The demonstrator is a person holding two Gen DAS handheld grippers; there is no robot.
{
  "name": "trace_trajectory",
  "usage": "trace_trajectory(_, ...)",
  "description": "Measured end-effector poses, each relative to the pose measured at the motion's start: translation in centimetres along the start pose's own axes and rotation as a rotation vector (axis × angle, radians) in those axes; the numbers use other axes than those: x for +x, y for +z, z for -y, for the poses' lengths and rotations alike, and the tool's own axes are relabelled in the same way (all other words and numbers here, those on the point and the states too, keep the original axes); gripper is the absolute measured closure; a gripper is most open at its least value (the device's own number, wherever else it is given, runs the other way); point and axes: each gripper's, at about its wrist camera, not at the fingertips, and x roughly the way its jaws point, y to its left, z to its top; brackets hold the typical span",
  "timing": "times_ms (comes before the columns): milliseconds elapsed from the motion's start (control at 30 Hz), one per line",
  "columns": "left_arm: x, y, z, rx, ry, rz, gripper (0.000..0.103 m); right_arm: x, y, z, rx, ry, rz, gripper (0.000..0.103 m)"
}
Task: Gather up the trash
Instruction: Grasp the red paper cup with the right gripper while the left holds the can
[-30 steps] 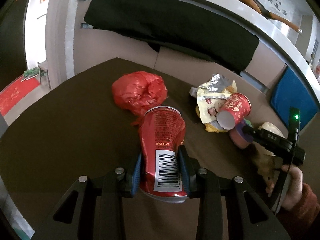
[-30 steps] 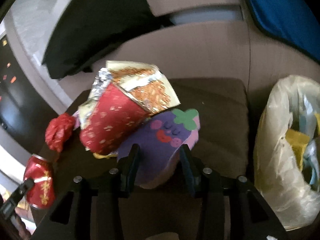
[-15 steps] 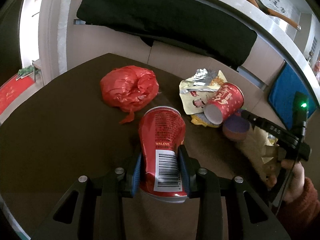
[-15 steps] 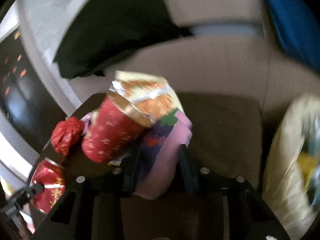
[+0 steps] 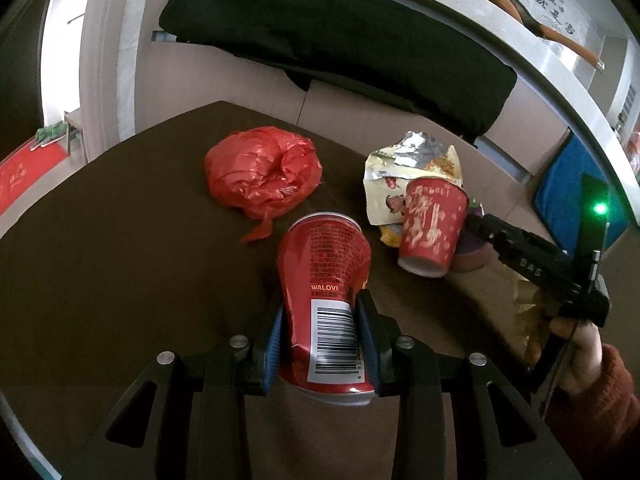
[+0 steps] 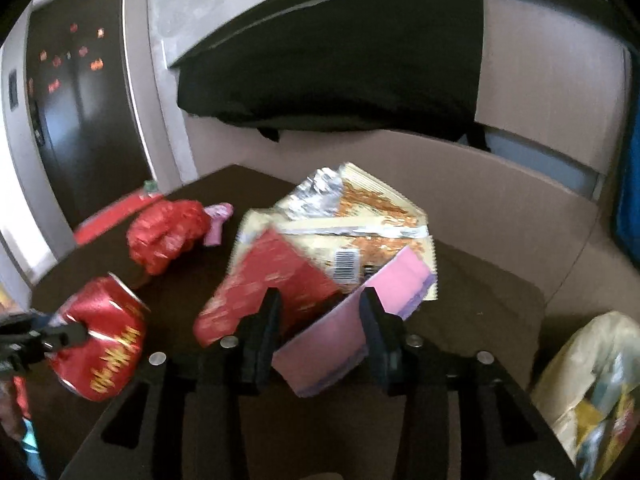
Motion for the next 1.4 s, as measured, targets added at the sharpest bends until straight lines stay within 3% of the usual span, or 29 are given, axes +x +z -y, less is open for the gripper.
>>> trace_trajectory(200,0.0,0.0,-0.1,-0.004,-0.004,0.0,0.068,1.6,-1.6,2.9,0.107,-0.1,-0.072,0.061)
trace_trajectory(433,-0.1,-0.1,-0.1,-0.001,-0.004,0.002,0.068,2.4,-2.3,7.4,0.37,0.046,-0.098,0.056)
trace_trajectory(600,-0.1,-0.1,-0.2,-0.005,-0.005,-0.001,0.068,3.9,-2.5,8.9,0.494,0.133,-0.13,0.043)
trace_trajectory(800,-0.1,-0.1,-0.2,-0.007,-0.003,0.002,0.068,3.9,-1.5,8.1,0.371,0.114,-0.144,0.044)
trace_trajectory(867,0.0,0.0,-0.2,-0.006,-0.002,0.003,0.067,2.0,-1.0,7.7,0.307,0.086,-0.082,0.071)
trace_trajectory(933,0.2,0.1,0.0,-0.006,0.002,0.002,0.067,0.0,-0.3,6.9,0.238,0.088,-0.034,0.08)
trace_trajectory(967,0.2,0.1,0.1,-0.005,0.004,0.002,0.067,-1.0,0.0,6.4,0.202,0.094,-0.014,0.096)
trace_trajectory(1000,0.3,0.1,0.2,-0.005,0.008,0.003,0.067,-2.0,0.3,5.6,0.15,0.1,0.004,0.098)
trace_trajectory(1200,0.2,0.1,0.3,-0.021,0.016,-0.001,0.067,-3.0,0.5,1.0,-0.03,0.172,-0.037,0.097)
trace_trajectory(1400,-0.3,0.0,-0.2,-0.016,0.022,0.004,0.068,-2.8,-0.4,1.1,-0.004,0.202,-0.042,0.097)
